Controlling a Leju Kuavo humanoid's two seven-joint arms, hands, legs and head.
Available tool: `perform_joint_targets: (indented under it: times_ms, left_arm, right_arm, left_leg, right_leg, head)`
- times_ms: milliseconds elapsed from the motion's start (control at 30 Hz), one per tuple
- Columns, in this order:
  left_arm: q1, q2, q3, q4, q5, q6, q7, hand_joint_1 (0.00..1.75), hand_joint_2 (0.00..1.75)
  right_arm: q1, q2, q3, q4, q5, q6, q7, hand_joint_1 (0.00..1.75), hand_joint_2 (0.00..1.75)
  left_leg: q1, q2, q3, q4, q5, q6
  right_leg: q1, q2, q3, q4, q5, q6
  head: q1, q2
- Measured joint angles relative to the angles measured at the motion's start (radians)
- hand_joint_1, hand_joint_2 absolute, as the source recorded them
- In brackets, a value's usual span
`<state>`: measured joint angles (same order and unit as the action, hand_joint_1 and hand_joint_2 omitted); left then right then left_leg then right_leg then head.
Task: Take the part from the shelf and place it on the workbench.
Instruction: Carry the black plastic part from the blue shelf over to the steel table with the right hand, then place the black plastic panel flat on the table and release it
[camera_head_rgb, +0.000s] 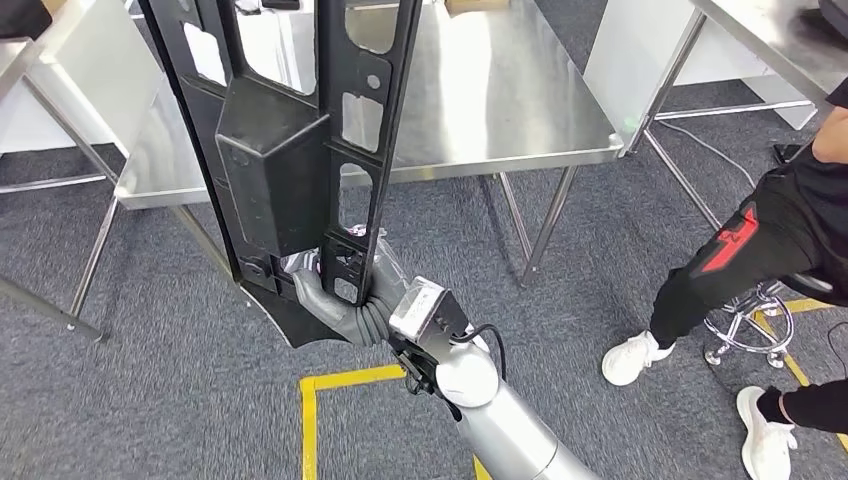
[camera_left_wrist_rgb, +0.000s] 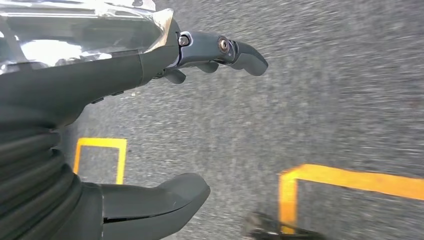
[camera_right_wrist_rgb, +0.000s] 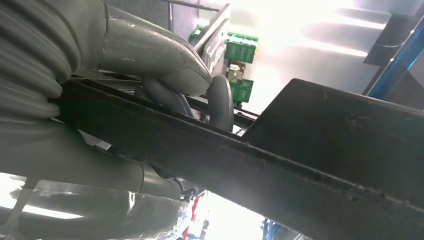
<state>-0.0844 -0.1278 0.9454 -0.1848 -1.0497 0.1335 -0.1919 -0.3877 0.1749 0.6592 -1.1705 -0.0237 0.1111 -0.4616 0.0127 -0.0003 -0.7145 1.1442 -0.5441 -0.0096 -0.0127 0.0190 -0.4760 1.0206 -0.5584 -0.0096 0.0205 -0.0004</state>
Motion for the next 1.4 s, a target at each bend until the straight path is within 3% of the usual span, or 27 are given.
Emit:
perform_joint_targets:
  times_ms: [67, 100, 167, 233, 300, 333, 400, 433, 467, 533, 567, 600, 633, 700, 767, 800, 867, 900, 933, 967, 1067, 1100, 1167, 1233, 1300, 1367, 1400]
  left_arm:
    - [0.005, 0.002, 0.000, 0.000, 0.000, 0.000, 0.000, 0.00, 1.75]
    - [0.006, 0.002, 0.000, 0.000, 0.000, 0.000, 0.000, 0.00, 1.75]
    - [0.003, 0.001, 0.000, 0.000, -0.001, -0.001, 0.000, 0.00, 1.75]
    - [0.000, 0.002, 0.000, -0.001, -0.003, 0.000, -0.001, 0.00, 1.75]
    - [0.000, 0.003, 0.000, -0.001, -0.006, -0.001, -0.001, 0.00, 1.75]
    - [0.001, 0.003, 0.000, -0.001, -0.006, -0.001, -0.001, 0.00, 1.75]
    - [0.003, 0.003, 0.000, -0.001, -0.007, -0.001, -0.001, 0.00, 1.75]
    - [0.004, 0.003, 0.000, -0.001, -0.007, -0.001, -0.001, 0.00, 1.75]
    - [0.004, 0.003, 0.000, -0.001, -0.007, -0.001, -0.001, 0.00, 1.75]
    - [0.007, 0.003, 0.000, 0.000, -0.007, -0.001, -0.001, 0.00, 1.75]
    - [0.007, 0.002, 0.000, 0.000, -0.007, -0.001, -0.001, 0.00, 1.75]
    - [0.007, 0.002, 0.000, 0.000, -0.008, -0.001, 0.000, 0.00, 1.75]
    - [0.005, 0.002, 0.000, 0.000, -0.008, -0.001, 0.000, 0.00, 1.75]
    - [0.000, 0.001, 0.000, -0.001, -0.008, -0.001, 0.000, 0.00, 1.75]
    - [-0.005, 0.000, -0.001, -0.001, -0.008, -0.001, 0.000, 0.00, 1.75]
    - [-0.005, -0.001, -0.001, -0.001, -0.008, -0.001, 0.000, 0.00, 1.75]
    - [-0.003, 0.000, -0.001, -0.001, -0.008, -0.001, 0.000, 0.00, 1.75]
    - [-0.002, 0.001, -0.001, -0.001, -0.008, -0.001, 0.000, 0.00, 1.75]
    - [-0.001, 0.001, -0.001, -0.001, -0.008, -0.001, 0.000, 0.00, 1.75]
    - [-0.001, 0.002, 0.000, -0.001, -0.008, -0.001, 0.000, 0.00, 1.75]
    - [0.003, 0.004, 0.000, 0.000, -0.007, -0.001, 0.000, 0.00, 1.75]
    - [0.004, 0.004, 0.000, 0.000, -0.007, -0.001, 0.001, 0.00, 1.75]
    - [0.002, 0.003, 0.000, 0.000, -0.007, -0.001, 0.000, 0.00, 1.75]
    - [0.000, 0.003, 0.000, 0.000, -0.007, 0.000, -0.001, 0.00, 1.75]
    - [-0.001, 0.004, 0.000, -0.001, -0.007, 0.000, -0.001, 0.00, 1.75]
    - [0.000, 0.005, 0.000, -0.001, -0.007, 0.000, -0.001, 0.00, 1.75]
    - [0.001, 0.005, 0.000, -0.001, -0.007, -0.001, -0.001, 0.00, 1.75]
  right_arm:
    - [0.003, -0.001, 0.000, 0.005, 0.001, 0.000, 0.000, 1.75, 1.75]
    - [0.003, -0.001, 0.000, 0.007, 0.001, 0.000, 0.001, 1.75, 1.75]
    - [0.000, 0.002, -0.002, 0.008, 0.000, 0.000, 0.001, 1.75, 1.75]
    - [-0.006, 0.004, -0.004, 0.007, 0.000, 0.000, 0.001, 1.75, 1.75]
    - [-0.004, 0.000, -0.006, 0.009, 0.000, 0.000, 0.000, 1.75, 1.75]
    - [-0.001, -0.004, -0.007, 0.010, 0.000, 0.000, 0.000, 1.75, 1.75]
    - [0.005, -0.010, -0.009, 0.012, 0.000, -0.001, 0.000, 1.75, 1.75]
    - [0.007, -0.012, -0.009, 0.012, 0.000, -0.002, 0.000, 1.75, 1.75]
    - [0.009, -0.014, -0.009, 0.012, 0.000, -0.003, 0.000, 1.75, 1.75]
    - [0.012, -0.019, -0.009, 0.014, 0.001, -0.003, 0.000, 1.75, 1.75]
    - [0.013, -0.020, -0.009, 0.014, 0.001, -0.004, 0.001, 1.75, 1.75]
    - [0.014, -0.020, -0.009, 0.014, 0.002, -0.004, 0.001, 1.75, 1.75]
    - [0.011, -0.017, -0.009, 0.013, 0.002, -0.004, 0.002, 1.75, 1.75]
    - [0.004, -0.009, -0.010, 0.009, 0.002, -0.004, 0.002, 1.75, 1.75]
    - [-0.001, -0.003, -0.011, 0.007, 0.001, -0.004, 0.001, 1.75, 1.75]
    - [0.000, -0.002, -0.011, 0.007, 0.001, -0.004, 0.001, 1.75, 1.75]
    - [0.001, -0.001, -0.011, 0.008, 0.001, -0.004, 0.001, 1.75, 1.75]
    - [0.002, -0.001, -0.011, 0.008, 0.001, -0.004, 0.001, 1.75, 1.75]
    - [0.002, -0.001, -0.011, 0.008, 0.001, -0.004, 0.001, 1.75, 1.75]
    - [0.002, -0.001, -0.011, 0.008, 0.001, -0.004, 0.001, 1.75, 1.75]
    - [0.003, -0.002, -0.011, 0.010, 0.001, -0.004, 0.001, 1.75, 1.75]
    - [0.004, -0.001, -0.011, 0.010, 0.001, -0.004, 0.002, 1.75, 1.75]
    - [-0.001, 0.002, -0.010, 0.009, 0.002, -0.004, 0.002, 1.75, 1.75]
    - [-0.007, 0.004, -0.010, 0.009, 0.002, -0.005, 0.002, 1.75, 1.75]
    - [-0.008, 0.002, -0.009, 0.010, 0.001, -0.005, 0.002, 1.75, 1.75]
    - [-0.005, -0.002, -0.009, 0.010, 0.001, -0.006, 0.002, 1.75, 1.75]
    - [-0.003, -0.003, -0.009, 0.011, 0.001, -0.006, 0.002, 1.75, 1.75]
  left_leg:
    - [-0.006, 0.003, 0.001, -0.074, 0.130, 0.012]
    - [-0.009, 0.004, 0.004, -0.088, 0.156, 0.020]
    - [-0.011, 0.002, 0.026, -0.102, 0.146, 0.036]
    - [-0.007, -0.002, 0.060, -0.123, 0.133, 0.050]
    - [-0.006, -0.006, 0.095, -0.141, 0.116, 0.056]
    - [-0.006, -0.008, 0.112, -0.146, 0.105, 0.057]
    - [-0.007, -0.015, 0.151, -0.151, 0.076, 0.057]
    - [-0.008, -0.018, 0.173, -0.151, 0.059, 0.056]
    - [-0.009, -0.021, 0.197, -0.152, 0.042, 0.055]
    - [-0.012, -0.025, 0.235, -0.152, 0.007, 0.051]
    - [-0.013, -0.026, 0.248, -0.154, -0.010, 0.046]
    - [-0.013, -0.026, 0.261, -0.153, -0.021, 0.040]
    - [-0.013, -0.026, 0.272, -0.151, -0.027, 0.034]
    - [-0.012, -0.020, 0.261, -0.108, -0.016, 0.026]
    - [-0.009, -0.012, 0.190, 0.005, -0.003, 0.015]
    - [-0.007, -0.009, 0.142, 0.069, -0.014, 0.010]
    - [-0.002, -0.007, 0.055, 0.141, -0.072, 0.000]
    - [0.000, -0.006, 0.028, 0.140, -0.094, -0.003]
    - [0.002, -0.005, 0.013, 0.114, -0.091, -0.005]
    - [0.002, -0.003, 0.007, 0.070, -0.061, -0.005]
    - [0.000, 0.000, 0.015, -0.080, 0.123, 0.008]
    - [-0.003, 0.000, 0.019, -0.102, 0.155, 0.015]
    - [-0.006, 0.000, 0.034, -0.110, 0.151, 0.031]
    - [-0.003, -0.001, 0.054, -0.120, 0.141, 0.044]
    - [-0.001, -0.004, 0.075, -0.125, 0.126, 0.053]
    - [-0.001, -0.007, 0.097, -0.127, 0.104, 0.058]
    - [-0.001, -0.009, 0.111, -0.127, 0.091, 0.058]
  right_leg:
    - [0.003, 0.004, 0.020, -0.008, -0.027, 0.013]
    - [0.005, 0.005, 0.031, -0.011, -0.033, 0.020]
    - [0.005, 0.003, 0.035, -0.009, -0.026, 0.038]
    - [0.005, -0.003, 0.001, 0.061, -0.008, 0.051]
    - [0.006, -0.006, -0.082, 0.174, -0.024, 0.045]
    - [0.007, -0.006, -0.126, 0.217, -0.052, 0.037]
    - [0.010, -0.006, -0.189, 0.235, -0.105, 0.026]
    - [0.011, -0.006, -0.205, 0.206, -0.108, 0.028]
    - [0.012, -0.007, -0.212, 0.157, -0.080, 0.036]
    - [0.014, -0.012, -0.214, 0.050, 0.057, 0.059]
    - [0.018, -0.014, -0.207, 0.018, 0.119, 0.058]
    - [0.021, -0.017, -0.200, 0.001, 0.158, 0.049]
    - [0.024, -0.018, -0.188, -0.002, 0.162, 0.032]
    - [0.018, -0.014, -0.161, -0.010, 0.153, 0.007]
    - [0.012, -0.012, -0.130, -0.019, 0.135, -0.009]
    - [0.012, -0.011, -0.115, -0.021, 0.122, -0.015]
    - [0.011, -0.007, -0.084, -0.022, 0.094, -0.017]
    - [0.011, -0.004, -0.066, -0.022, 0.080, -0.016]
    - [0.010, -0.002, -0.045, -0.022, 0.064, -0.014]
    - [0.008, 0.000, -0.023, -0.022, 0.048, -0.011]
    - [0.012, 0.003, 0.022, -0.023, 0.001, 0.004]
    - [0.015, 0.004, 0.034, -0.024, -0.010, 0.011]
    - [0.018, 0.004, 0.047, -0.024, -0.016, 0.027]
    - [0.016, -0.002, 0.027, 0.022, -0.007, 0.039]
    - [0.012, -0.007, -0.054, 0.138, -0.011, 0.043]
    - [0.011, -0.008, -0.153, 0.242, -0.058, 0.038]
    - [0.010, -0.008, -0.187, 0.257, -0.085, 0.035]
  head:
    - [-0.001, 0.000]
    - [-0.002, 0.000]
    - [0.000, 0.000]
    - [0.001, 0.000]
    - [0.003, 0.000]
    - [0.003, 0.000]
    - [0.003, 0.000]
    - [0.003, 0.000]
    - [0.003, 0.000]
    - [0.002, 0.000]
    - [0.001, 0.000]
    - [0.000, 0.000]
    - [0.000, 0.000]
    - [0.000, 0.000]
    - [-0.001, 0.000]
    - [-0.001, 0.000]
    - [-0.002, 0.000]
    - [-0.002, 0.000]
    - [-0.002, 0.000]
    - [-0.002, 0.000]
    - [-0.002, 0.000]
    - [-0.003, 0.000]
    - [-0.001, 0.000]
    - [0.002, 0.000]
    - [0.004, 0.000]
    - [0.005, 0.000]
    - [0.005, 0.000]
